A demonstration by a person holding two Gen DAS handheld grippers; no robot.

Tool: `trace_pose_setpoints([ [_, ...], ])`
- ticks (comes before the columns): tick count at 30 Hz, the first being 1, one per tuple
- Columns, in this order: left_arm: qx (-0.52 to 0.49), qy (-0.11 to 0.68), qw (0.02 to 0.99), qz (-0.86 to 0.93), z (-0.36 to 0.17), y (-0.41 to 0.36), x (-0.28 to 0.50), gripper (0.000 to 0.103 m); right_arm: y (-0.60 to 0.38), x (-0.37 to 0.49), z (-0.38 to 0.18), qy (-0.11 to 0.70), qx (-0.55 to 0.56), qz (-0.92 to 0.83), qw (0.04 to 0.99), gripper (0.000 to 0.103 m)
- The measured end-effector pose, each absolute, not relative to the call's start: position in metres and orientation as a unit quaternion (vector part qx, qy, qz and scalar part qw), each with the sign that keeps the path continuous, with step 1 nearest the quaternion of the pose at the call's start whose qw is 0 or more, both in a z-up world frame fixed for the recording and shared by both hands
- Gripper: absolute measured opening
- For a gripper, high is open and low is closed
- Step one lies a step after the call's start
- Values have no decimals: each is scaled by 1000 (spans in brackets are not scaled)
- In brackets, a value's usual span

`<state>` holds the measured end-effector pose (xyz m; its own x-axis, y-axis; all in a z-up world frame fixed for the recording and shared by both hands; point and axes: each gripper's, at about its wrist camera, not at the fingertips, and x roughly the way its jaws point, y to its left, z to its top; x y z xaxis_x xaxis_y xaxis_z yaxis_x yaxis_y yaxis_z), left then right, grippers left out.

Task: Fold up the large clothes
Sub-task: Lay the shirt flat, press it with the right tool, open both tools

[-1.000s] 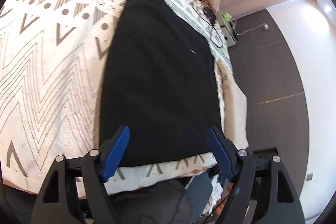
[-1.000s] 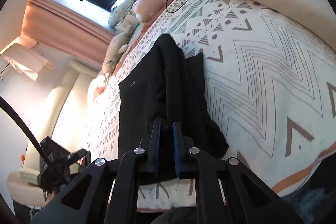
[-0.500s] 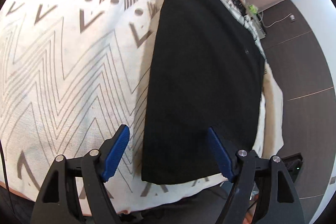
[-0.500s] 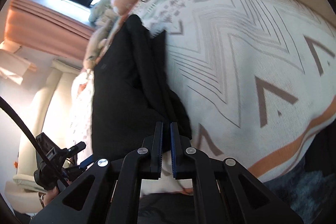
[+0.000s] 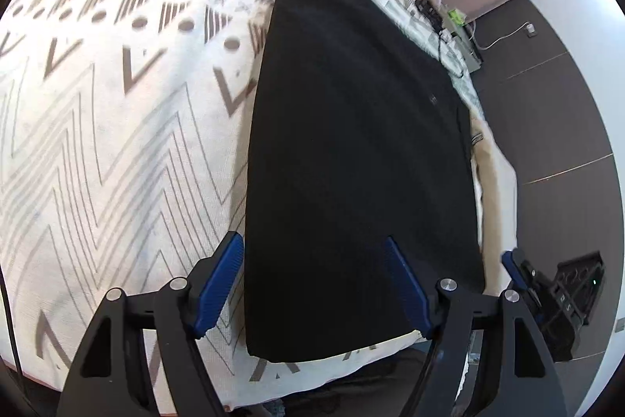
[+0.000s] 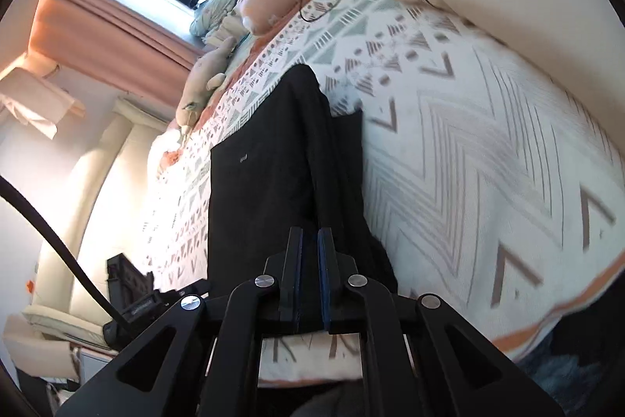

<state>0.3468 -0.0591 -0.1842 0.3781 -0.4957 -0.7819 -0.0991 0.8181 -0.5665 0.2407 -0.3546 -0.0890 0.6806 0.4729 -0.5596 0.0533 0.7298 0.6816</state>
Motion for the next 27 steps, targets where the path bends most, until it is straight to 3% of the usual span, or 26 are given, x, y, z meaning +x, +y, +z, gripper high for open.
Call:
trace_pose_setpoints([
  [1,-276,539,786,-126,-181,-56,347,75,-352,247,-86,383,337,127,851,24],
  [2,-277,536,788,-126,-179,-54,348,75,-349,252,-84,385,334,130,850,48],
  [4,-276,528,793,-125,-170,-48,348,75,-341,262,-77,380,329,137,854,69],
  [14,-290,493,813,-109,-150,-10,352,75,-305,314,-64,368,298,160,866,69],
  [17,-298,490,812,-109,-152,-5,358,75,-300,334,-67,376,299,166,861,53],
  [27,-311,499,802,-105,-169,-8,400,75,-300,396,-84,405,320,170,840,52],
])
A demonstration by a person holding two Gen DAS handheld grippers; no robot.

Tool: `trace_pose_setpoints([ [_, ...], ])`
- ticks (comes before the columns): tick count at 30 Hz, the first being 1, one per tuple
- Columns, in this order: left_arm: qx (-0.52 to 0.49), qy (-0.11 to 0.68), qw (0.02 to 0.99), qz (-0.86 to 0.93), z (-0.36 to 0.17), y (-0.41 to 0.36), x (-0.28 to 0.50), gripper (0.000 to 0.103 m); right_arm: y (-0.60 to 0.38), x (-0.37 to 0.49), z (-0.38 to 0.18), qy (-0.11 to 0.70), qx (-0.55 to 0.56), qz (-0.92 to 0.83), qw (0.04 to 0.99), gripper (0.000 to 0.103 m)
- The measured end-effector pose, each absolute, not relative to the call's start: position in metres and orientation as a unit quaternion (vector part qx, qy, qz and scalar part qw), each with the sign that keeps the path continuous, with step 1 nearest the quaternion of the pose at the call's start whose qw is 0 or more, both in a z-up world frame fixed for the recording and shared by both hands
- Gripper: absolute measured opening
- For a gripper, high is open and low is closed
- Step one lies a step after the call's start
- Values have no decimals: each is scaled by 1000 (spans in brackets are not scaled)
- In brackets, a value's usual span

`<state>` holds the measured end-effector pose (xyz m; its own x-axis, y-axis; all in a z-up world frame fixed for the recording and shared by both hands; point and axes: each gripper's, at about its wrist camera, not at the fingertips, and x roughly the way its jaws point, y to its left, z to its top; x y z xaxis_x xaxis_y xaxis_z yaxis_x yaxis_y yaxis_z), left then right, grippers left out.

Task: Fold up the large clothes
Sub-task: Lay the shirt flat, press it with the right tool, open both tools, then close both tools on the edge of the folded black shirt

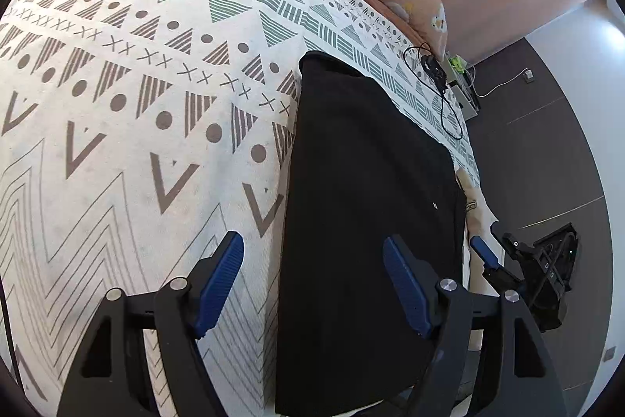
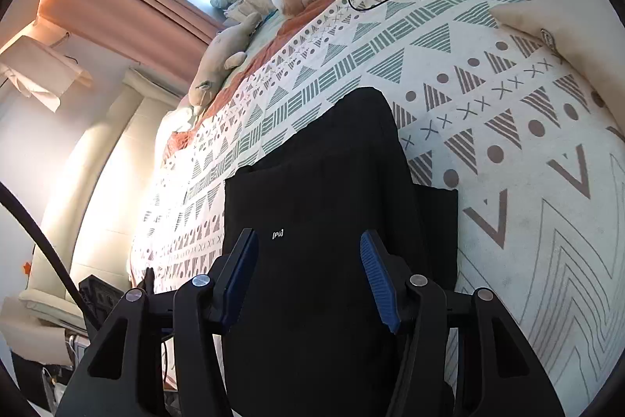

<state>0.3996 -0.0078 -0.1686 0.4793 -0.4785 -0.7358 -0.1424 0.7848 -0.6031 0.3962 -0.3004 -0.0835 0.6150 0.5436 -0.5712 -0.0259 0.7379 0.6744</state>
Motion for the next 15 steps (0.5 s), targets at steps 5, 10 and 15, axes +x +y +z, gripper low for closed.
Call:
trace_pose_setpoints([
  [5,-307,513,794,-104,-184,-18,419,75,-302,423,-102,421,326,157,832,52],
  [10,-293,529,791,-91,-201,-28,440,75,-299,448,-119,438,331,164,820,52],
  [15,-298,533,786,-93,-207,-35,457,75,-287,473,-127,450,321,196,810,18],
])
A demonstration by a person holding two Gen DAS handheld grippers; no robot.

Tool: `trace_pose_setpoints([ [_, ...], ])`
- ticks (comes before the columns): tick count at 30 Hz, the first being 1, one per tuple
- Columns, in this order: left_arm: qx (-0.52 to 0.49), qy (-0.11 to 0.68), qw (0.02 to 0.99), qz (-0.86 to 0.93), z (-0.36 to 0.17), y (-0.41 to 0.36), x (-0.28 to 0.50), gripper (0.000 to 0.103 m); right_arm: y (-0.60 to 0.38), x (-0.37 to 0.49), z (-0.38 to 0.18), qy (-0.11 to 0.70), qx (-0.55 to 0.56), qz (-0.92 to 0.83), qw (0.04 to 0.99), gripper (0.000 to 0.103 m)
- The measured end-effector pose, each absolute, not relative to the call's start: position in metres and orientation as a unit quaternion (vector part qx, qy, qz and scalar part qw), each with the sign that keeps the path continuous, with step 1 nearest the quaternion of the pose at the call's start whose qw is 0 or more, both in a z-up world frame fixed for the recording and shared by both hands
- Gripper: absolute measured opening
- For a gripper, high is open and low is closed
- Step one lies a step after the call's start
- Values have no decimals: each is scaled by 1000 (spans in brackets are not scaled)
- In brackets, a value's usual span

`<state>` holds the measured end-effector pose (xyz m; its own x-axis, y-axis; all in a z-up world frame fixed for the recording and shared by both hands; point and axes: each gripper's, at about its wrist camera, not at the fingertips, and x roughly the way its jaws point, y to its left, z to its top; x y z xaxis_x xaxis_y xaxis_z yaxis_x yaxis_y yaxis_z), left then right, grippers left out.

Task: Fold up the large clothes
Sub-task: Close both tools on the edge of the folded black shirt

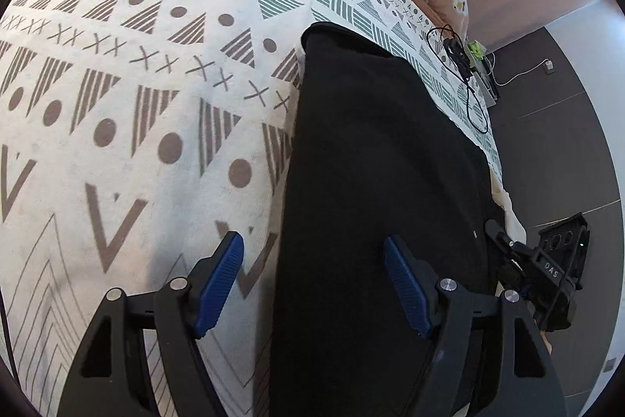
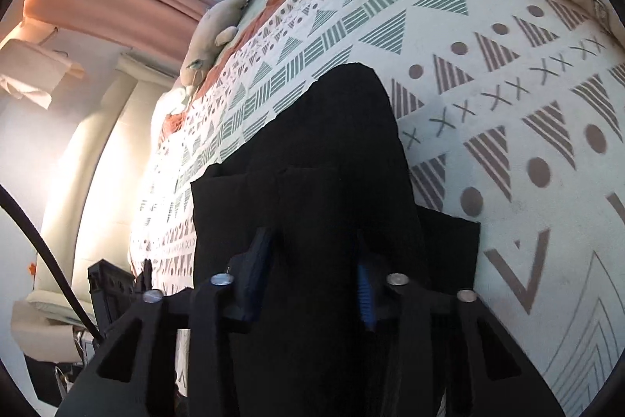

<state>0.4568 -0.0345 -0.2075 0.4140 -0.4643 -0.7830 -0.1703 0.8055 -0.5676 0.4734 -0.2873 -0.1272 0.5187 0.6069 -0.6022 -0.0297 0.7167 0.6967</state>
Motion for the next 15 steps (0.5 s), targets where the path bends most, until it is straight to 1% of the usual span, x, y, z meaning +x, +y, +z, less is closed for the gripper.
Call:
trace_pose_setpoints([
  [1,-296,532,788,-93,-206,-36,458,75,-286,475,-126,448,315,199,813,1],
  [7,-283,527,796,-95,-195,-47,463,75,-292,456,-103,405,305,199,839,0],
  [12,-259,528,803,-93,-191,-61,470,75,-302,436,-102,394,293,185,852,0],
  [13,-250,527,807,-90,-190,-64,472,73,-306,432,-103,394,293,182,852,0],
  [14,-240,524,812,-87,-190,-66,472,64,-310,430,-106,396,295,177,851,0],
  [15,-236,526,813,-87,-191,-68,473,62,-313,429,-111,398,300,172,850,0],
])
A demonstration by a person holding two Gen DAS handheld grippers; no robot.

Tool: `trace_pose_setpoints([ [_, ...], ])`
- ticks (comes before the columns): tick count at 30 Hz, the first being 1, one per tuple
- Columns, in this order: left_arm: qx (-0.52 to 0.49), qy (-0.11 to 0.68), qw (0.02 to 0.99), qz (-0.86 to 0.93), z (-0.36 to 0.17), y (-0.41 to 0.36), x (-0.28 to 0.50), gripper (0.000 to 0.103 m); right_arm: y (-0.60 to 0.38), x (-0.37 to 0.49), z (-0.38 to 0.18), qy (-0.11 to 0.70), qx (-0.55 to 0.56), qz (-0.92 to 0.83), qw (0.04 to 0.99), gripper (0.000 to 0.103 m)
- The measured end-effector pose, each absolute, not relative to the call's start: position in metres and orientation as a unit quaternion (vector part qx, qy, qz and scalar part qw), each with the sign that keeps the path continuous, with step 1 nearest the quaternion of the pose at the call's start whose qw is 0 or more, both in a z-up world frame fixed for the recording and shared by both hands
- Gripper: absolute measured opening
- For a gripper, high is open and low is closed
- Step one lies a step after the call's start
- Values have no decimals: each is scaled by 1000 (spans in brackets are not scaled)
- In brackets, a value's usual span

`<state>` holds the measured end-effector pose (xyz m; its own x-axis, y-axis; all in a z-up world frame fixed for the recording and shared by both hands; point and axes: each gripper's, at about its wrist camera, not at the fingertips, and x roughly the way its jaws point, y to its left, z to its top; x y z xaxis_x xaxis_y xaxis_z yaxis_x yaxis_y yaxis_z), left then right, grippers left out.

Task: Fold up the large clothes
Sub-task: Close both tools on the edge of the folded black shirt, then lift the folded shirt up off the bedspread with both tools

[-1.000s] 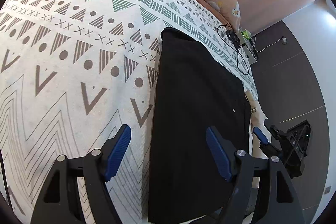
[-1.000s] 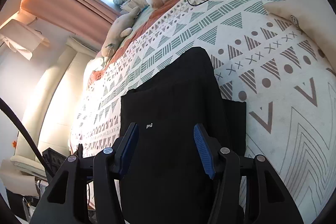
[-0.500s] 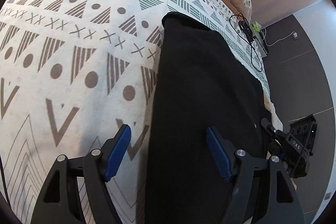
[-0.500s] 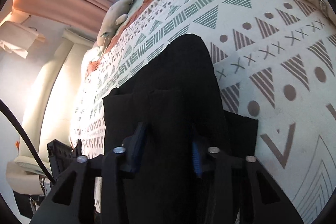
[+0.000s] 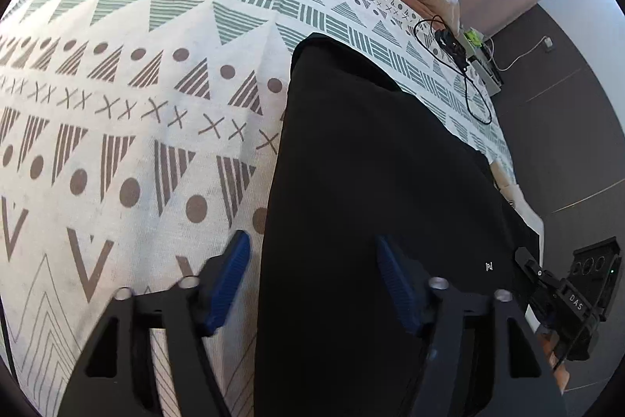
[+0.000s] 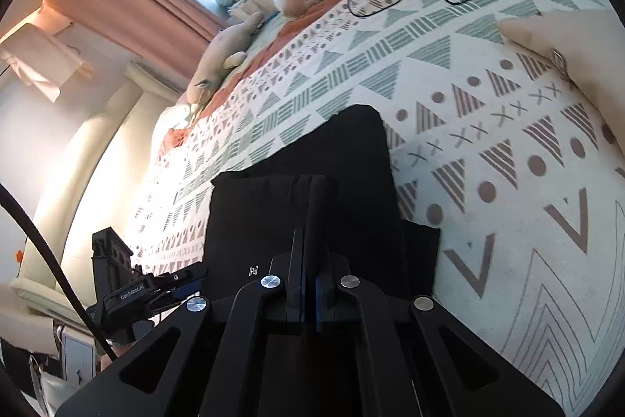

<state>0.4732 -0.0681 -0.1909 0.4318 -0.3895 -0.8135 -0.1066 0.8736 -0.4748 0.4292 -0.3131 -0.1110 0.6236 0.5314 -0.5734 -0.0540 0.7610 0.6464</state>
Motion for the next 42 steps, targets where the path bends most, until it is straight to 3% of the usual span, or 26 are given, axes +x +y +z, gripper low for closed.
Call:
trace_pose_setpoints([
  [2,-241,529,809,-93,-194,-70,476,56,-320,430,-120,405,308,166,845,0],
  [16,-258,551,787,-102,-221,-70,489,55,-330,452,-172,452,353,159,804,0],
  [21,-276,546,783,-114,-218,-63,484,55,-336,446,-154,455,339,174,805,9],
  [22,-277,546,782,-116,-218,-62,483,55,-337,445,-152,455,334,172,807,18],
  [23,-277,546,782,-118,-218,-62,482,55,-338,443,-149,454,330,174,809,38],
  [24,-277,546,782,-119,-217,-61,482,55,-340,440,-146,452,328,177,810,50],
  [25,-278,546,781,-121,-217,-60,481,55,-341,440,-145,451,325,175,813,74],
  [26,-279,546,780,-123,-217,-59,480,55,-344,437,-144,448,322,169,817,76],
  [38,-292,550,772,-128,-224,-55,481,55,-348,463,-184,480,373,234,759,75],
  [39,-294,551,770,-129,-225,-54,483,55,-348,468,-185,480,378,239,755,73],
  [42,-300,550,768,-132,-228,-52,486,55,-345,485,-195,489,393,255,736,51],
])
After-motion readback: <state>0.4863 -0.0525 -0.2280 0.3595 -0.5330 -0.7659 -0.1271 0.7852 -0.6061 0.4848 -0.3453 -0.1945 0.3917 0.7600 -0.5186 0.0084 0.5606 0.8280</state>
